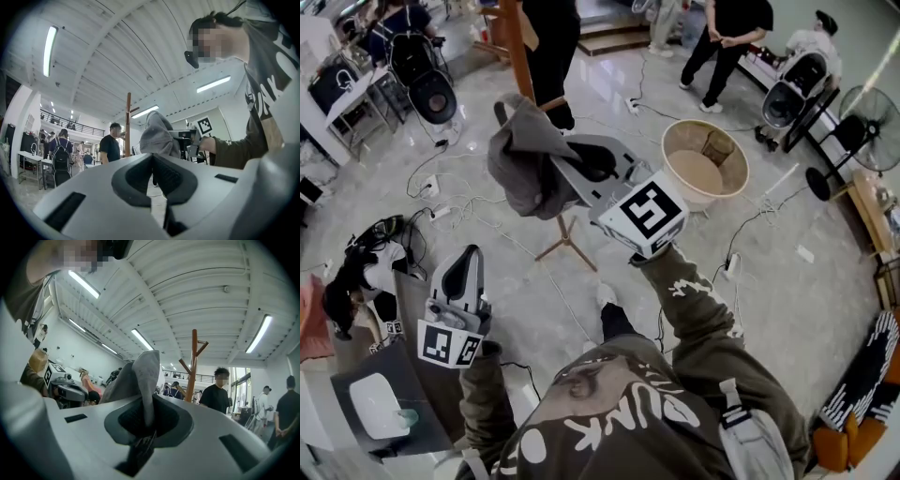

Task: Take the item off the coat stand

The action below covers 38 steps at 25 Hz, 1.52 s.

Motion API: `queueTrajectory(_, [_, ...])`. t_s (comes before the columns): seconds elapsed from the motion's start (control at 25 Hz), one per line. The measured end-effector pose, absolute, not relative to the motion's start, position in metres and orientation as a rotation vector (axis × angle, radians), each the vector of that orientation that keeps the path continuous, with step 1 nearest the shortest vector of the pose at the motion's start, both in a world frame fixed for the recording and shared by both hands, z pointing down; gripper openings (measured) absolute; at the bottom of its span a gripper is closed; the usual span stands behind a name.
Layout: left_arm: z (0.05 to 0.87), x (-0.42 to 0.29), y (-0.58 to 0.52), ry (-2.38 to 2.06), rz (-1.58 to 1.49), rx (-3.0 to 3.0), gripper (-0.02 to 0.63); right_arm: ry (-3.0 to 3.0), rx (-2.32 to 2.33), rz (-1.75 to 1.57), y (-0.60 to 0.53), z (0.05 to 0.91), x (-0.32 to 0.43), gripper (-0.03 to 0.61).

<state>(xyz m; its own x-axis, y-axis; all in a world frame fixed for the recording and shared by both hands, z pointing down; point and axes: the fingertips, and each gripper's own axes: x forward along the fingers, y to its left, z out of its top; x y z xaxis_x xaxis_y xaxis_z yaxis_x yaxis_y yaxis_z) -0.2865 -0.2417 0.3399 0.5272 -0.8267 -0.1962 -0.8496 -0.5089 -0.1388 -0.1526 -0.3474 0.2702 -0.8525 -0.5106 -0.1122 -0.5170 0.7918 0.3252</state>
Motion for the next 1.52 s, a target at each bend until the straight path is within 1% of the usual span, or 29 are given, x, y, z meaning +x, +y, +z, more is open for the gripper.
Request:
queueTrajectory(0.36, [0.331,-0.27,-0.213,1.359,0.163,-2.573,0.005,2.962,-0.931,0.471,-0.297,0.317,-0.121,0.032])
queueTrajectory(0.76, [0.321,-0.21,-0.185,1.351,0.143,-2.583,0.005,2.93,-0.949,0.412,-0.254,0.329,-0.048,0.032])
queueTrajectory(1.28, [0.329,-0.098,-0.129,1.49,0.079,-2.513,0.005,2.92,-0.827,0.385,-0.208,0.342,0.061,0.032])
queueTrajectory(1.52, [0.34,-0.076,-0.096,1.51,0.076,-2.501,0.005,2.927,-0.801,0.396,-0.173,0.355,0.08,0.032])
